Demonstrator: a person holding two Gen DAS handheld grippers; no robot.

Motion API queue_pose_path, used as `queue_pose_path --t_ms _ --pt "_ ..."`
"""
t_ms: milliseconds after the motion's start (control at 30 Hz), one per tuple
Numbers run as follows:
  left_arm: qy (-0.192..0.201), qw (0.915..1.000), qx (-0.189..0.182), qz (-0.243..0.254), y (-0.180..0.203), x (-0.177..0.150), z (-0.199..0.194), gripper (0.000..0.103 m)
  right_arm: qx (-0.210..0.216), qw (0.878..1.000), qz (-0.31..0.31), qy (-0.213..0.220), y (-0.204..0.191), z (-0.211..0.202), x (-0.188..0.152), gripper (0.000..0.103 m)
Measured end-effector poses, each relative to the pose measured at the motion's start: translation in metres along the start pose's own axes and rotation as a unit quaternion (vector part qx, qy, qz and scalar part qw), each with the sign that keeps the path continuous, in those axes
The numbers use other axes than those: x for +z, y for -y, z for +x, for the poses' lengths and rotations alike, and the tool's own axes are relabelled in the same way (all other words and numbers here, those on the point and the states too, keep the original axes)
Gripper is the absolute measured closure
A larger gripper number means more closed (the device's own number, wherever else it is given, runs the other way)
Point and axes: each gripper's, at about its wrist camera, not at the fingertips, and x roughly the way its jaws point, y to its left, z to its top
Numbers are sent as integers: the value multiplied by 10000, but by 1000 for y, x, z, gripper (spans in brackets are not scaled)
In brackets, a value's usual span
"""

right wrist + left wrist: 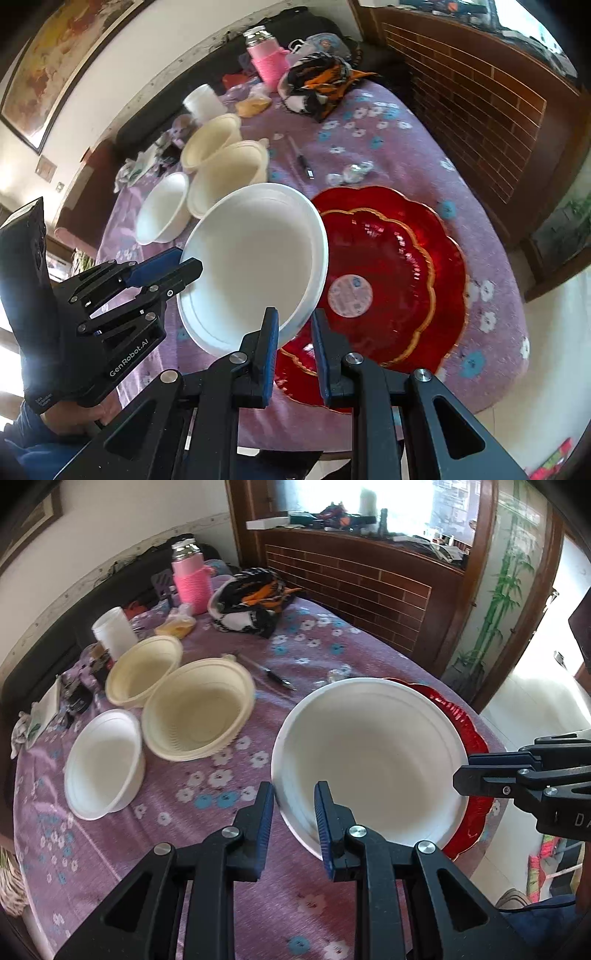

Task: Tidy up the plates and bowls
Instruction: 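Carry the white plate with the left tool over the stacked red dishes, then lower the white plate onto the red plate and open the left tool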

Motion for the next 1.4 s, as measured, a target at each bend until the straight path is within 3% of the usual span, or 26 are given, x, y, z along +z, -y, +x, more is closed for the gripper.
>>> queue_pose_path --t_ms 500,1400 --pt "-306 9987 -325 251 39 6 37 81 -315 9984 442 -167 46 0 -10 83" --pt "-507 9975 -382 323 46 8 61 81 -385 9961 633 -472 68 22 -8 83"
